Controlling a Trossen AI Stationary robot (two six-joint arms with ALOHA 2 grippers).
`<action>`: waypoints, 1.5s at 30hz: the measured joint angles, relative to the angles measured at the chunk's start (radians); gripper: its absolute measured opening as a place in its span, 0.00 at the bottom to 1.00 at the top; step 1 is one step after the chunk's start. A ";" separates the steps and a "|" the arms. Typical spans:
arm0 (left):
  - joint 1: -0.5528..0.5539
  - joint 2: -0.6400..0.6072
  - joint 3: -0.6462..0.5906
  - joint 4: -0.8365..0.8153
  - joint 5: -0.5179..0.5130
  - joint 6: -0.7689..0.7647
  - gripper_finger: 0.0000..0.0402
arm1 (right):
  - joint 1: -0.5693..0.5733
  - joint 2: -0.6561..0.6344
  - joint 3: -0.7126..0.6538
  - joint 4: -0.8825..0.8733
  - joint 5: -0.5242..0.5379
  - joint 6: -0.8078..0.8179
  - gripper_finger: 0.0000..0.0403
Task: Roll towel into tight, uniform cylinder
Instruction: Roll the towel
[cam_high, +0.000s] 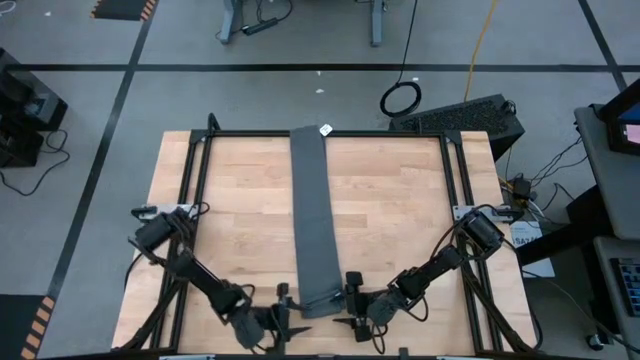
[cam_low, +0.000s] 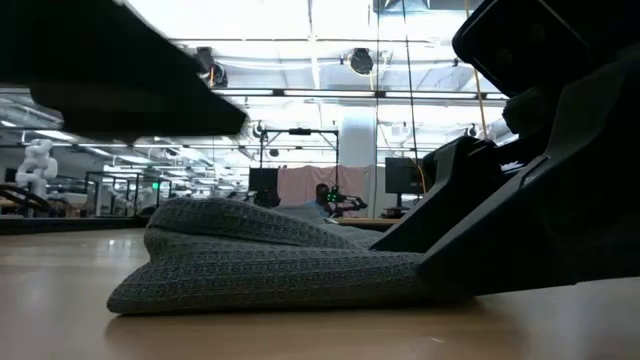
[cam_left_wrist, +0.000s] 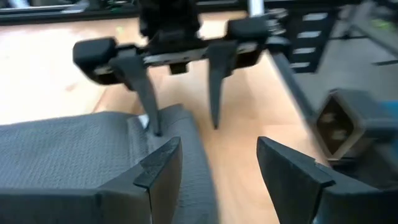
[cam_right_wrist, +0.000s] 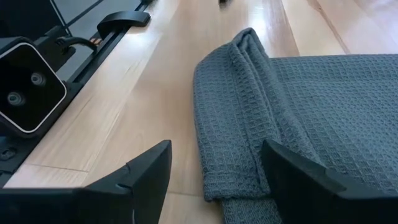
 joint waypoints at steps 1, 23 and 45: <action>0.000 0.023 0.016 0.000 -0.017 -0.003 0.53 | -0.001 0.000 0.000 0.001 0.000 0.000 0.60; 0.029 0.104 0.125 -0.386 0.003 -0.235 0.65 | -0.002 -0.004 -0.002 0.029 -0.004 0.015 0.59; 0.072 0.021 0.116 -0.473 0.109 -0.354 0.04 | 0.103 -0.069 0.017 -0.025 0.161 -0.374 0.57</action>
